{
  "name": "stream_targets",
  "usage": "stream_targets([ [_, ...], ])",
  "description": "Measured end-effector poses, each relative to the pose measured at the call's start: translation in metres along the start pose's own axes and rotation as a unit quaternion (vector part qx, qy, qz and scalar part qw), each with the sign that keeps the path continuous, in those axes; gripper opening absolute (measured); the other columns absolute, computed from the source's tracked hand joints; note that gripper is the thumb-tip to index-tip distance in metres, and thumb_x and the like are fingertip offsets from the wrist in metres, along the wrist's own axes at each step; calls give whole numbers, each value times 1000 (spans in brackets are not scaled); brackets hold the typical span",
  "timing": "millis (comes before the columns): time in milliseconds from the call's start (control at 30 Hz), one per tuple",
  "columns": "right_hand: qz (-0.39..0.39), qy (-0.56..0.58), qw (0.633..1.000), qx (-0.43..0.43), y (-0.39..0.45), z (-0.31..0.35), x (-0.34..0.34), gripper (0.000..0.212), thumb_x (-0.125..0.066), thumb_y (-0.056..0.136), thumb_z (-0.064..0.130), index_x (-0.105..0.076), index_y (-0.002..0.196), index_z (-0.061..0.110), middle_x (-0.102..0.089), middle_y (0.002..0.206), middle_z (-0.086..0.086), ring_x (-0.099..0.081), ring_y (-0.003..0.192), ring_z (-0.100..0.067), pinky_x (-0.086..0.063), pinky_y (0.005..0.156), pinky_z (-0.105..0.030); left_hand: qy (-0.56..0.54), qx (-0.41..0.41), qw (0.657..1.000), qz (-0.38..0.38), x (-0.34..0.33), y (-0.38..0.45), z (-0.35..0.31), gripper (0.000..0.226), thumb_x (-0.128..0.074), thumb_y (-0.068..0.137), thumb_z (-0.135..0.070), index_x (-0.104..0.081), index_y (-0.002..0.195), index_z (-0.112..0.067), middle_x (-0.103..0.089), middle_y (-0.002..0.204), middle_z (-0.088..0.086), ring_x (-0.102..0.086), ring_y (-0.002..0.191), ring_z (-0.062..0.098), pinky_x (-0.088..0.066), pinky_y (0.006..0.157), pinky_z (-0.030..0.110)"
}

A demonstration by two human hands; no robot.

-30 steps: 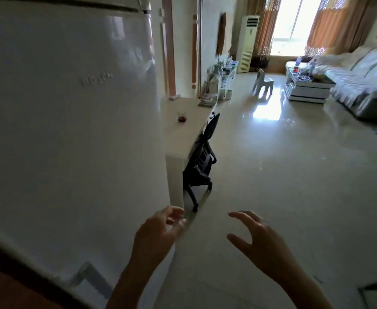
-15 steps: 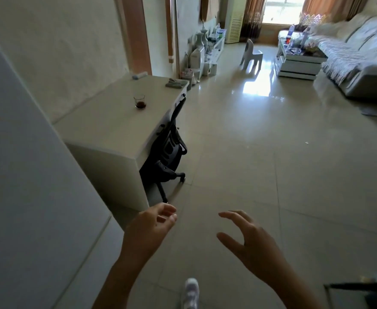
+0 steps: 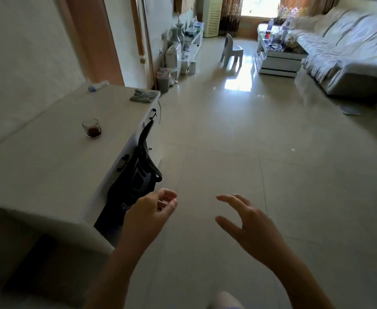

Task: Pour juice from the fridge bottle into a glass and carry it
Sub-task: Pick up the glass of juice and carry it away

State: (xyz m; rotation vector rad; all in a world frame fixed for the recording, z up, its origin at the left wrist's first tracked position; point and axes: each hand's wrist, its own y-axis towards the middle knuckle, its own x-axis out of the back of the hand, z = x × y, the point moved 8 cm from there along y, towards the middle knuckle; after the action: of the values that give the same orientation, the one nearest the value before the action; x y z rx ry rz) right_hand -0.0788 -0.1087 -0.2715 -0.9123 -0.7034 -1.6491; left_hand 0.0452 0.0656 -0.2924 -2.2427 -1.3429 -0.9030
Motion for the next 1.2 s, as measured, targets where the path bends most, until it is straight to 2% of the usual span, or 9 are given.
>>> stream_targets([
  [167,44,1,999,26,116,-36,-4,49,-56,86,47,-44,131,35,-53,129,12,-54,106,-3,-46,88,-23,-51,66,996,-32,-3,87,30,11,-63,84,-41,-65,94,-37,-69,85,-20,-67,79,0,-59,72,37],
  [233,71,-8,996,61,166,-41,-11,48,-56,86,47,-45,131,34,-54,128,12,-53,112,-5,-44,89,-22,-33,99,992,-68,1,116,45,11,-62,86,-39,-65,97,-36,-68,87,-20,-65,81,-3,-57,75,32],
  [333,127,-27,984,124,242,-40,-19,48,-53,86,50,-45,131,35,-56,126,12,-53,114,-7,-47,90,-26,-21,149,981,-119,9,152,60,11,-59,89,-38,-64,100,-36,-68,92,-21,-63,84,-6,-52,72,21],
  [400,152,-35,974,164,292,-33,-19,47,-52,87,51,-44,130,36,-56,126,13,-53,114,-6,-47,90,-26,-26,184,972,-142,14,173,68,11,-59,89,-38,-63,100,-37,-68,92,-21,-63,85,-6,-54,72,21],
  [567,203,-40,949,238,389,-1,-33,47,-47,89,52,-40,133,38,-51,131,16,-48,118,-4,-44,91,-25,-56,247,948,-192,32,214,91,12,-60,90,-34,-64,101,-33,-68,91,-19,-63,85,-5,-55,74,22],
  [767,270,-50,914,298,483,42,-84,49,-46,90,51,-35,136,38,-47,137,14,-44,122,-4,-39,97,-24,-84,329,900,-272,60,256,155,9,-62,88,-33,-67,96,-33,-70,87,-20,-64,82,-6,-55,76,25],
  [1067,298,-65,883,357,611,117,-138,45,-49,92,42,-37,135,35,-44,137,14,-46,120,-8,-40,98,-28,-35,416,858,-299,122,343,236,10,-61,86,-39,-66,91,-32,-69,86,-16,-65,82,6,-53,75,29],
  [1200,316,-83,849,415,653,162,-185,53,-52,90,42,-34,138,31,-36,144,9,-41,126,-14,-40,102,-35,-51,444,833,-325,141,354,259,15,-60,85,-43,-66,92,-32,-69,88,-15,-65,84,7,-53,77,33],
])
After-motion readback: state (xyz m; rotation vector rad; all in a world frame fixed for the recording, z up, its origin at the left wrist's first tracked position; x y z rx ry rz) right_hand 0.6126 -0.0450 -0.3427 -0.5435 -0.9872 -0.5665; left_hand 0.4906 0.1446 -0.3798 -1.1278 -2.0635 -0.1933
